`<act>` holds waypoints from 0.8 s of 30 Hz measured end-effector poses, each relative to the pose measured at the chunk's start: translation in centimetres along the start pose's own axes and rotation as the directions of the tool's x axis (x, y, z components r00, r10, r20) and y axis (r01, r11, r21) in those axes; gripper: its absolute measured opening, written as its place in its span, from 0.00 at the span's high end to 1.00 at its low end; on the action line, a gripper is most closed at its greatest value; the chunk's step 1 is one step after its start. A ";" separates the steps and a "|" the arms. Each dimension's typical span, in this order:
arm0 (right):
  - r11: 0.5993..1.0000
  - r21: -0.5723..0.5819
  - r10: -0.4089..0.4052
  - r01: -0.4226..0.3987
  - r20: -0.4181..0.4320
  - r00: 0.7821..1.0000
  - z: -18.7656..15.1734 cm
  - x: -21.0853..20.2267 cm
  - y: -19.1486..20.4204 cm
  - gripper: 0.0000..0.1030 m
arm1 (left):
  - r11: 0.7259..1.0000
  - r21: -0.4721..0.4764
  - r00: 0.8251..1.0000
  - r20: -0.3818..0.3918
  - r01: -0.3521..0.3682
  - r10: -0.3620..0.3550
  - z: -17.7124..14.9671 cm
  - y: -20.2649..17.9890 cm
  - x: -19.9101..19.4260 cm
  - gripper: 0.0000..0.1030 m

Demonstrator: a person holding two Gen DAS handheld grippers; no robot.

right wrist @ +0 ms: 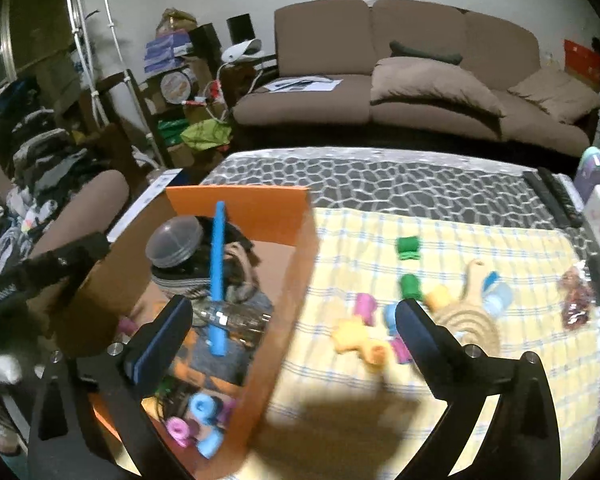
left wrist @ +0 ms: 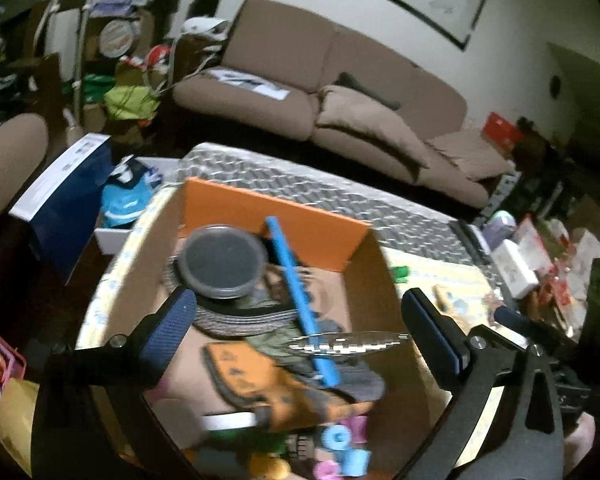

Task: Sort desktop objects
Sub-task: 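Lower the container and clip into the box and open both tools, then withdraw both tools from the box back over the table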

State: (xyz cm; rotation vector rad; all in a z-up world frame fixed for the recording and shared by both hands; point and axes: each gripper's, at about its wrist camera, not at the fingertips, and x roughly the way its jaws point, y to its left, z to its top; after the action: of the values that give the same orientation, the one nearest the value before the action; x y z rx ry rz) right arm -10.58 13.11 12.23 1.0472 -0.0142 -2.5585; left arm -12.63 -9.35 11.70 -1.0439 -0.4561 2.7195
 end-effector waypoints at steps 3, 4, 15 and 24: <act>1.000 0.020 -0.021 0.021 0.014 1.000 -0.2 -1.7 -2.1 0.01 | 0.998 0.038 0.999 0.001 0.040 -0.040 -0.3 -2.4 0.3 0.00; 0.999 0.031 -0.027 0.026 0.016 1.000 -0.2 -2.1 -2.7 0.01 | 0.997 0.052 0.999 -0.002 0.051 -0.051 -0.5 -3.2 0.4 0.00; 0.952 0.269 -0.146 0.145 -0.020 0.989 -2.2 -5.3 -12.6 0.01 | 0.968 0.220 0.992 -0.065 0.123 -0.111 -3.7 -13.0 3.1 0.00; 0.882 0.430 -0.180 0.194 -0.073 0.981 -4.5 -6.7 -18.9 0.01 | 0.919 0.363 0.983 -0.144 0.157 -0.111 -8.0 -20.2 6.0 0.00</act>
State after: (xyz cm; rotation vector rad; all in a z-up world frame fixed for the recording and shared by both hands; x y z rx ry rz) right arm -9.50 33.58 10.71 1.3018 -0.5265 -2.7855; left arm -10.24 12.94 9.43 -1.0191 0.0150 2.4682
